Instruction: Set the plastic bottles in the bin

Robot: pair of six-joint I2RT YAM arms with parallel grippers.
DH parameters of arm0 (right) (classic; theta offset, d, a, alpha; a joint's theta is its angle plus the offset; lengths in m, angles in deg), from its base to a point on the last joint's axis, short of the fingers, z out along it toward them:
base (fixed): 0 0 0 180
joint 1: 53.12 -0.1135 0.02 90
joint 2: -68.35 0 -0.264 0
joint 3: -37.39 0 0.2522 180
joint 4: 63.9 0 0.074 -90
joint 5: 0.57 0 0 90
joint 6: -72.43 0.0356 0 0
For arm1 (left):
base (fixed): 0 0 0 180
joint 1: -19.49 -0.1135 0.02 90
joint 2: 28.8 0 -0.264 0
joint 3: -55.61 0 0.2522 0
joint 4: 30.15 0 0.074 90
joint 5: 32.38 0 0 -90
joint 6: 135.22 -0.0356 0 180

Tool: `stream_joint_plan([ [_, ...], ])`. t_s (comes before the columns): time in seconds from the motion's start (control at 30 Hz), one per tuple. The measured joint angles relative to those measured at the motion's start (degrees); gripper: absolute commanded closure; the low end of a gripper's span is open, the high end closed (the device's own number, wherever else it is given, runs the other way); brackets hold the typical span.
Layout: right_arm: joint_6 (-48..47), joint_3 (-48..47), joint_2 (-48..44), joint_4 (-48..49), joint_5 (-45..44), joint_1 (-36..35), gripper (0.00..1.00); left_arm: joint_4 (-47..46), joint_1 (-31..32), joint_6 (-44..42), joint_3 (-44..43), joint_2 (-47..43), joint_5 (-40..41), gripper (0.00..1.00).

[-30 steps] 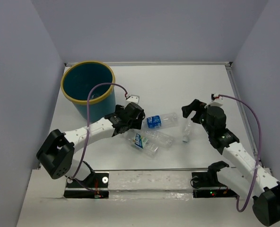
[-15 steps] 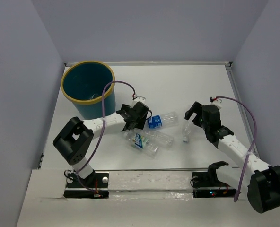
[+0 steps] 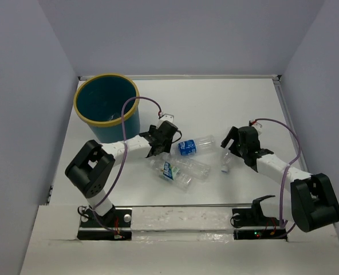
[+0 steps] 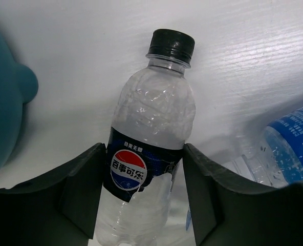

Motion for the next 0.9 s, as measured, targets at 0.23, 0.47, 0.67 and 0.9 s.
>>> stream_joint_plan([
  [0.23, 1.31, 0.00, 2.99, 1.16, 0.61, 0.44, 0.46, -2.29, 0.00, 0.85, 1.46, -0.87, 0.17, 0.59],
  [0.47, 1.49, 0.57, -5.33, 0.81, -1.20, 0.44, 0.54, -0.20, 0.00, 2.27, 4.02, -9.66, -0.90, 0.61],
  [0.67, 0.83, 0.61, -18.86, -0.96, -2.99, 0.44, 0.59, -0.04, 0.02, 2.64, 2.32, -23.96, -4.39, 0.61],
  [0.9, 0.81, 0.02, -30.32, -2.56, -1.11, 0.44, 0.59, -0.15, 0.66, 0.28, -9.73, -32.24, -7.06, 0.60],
])
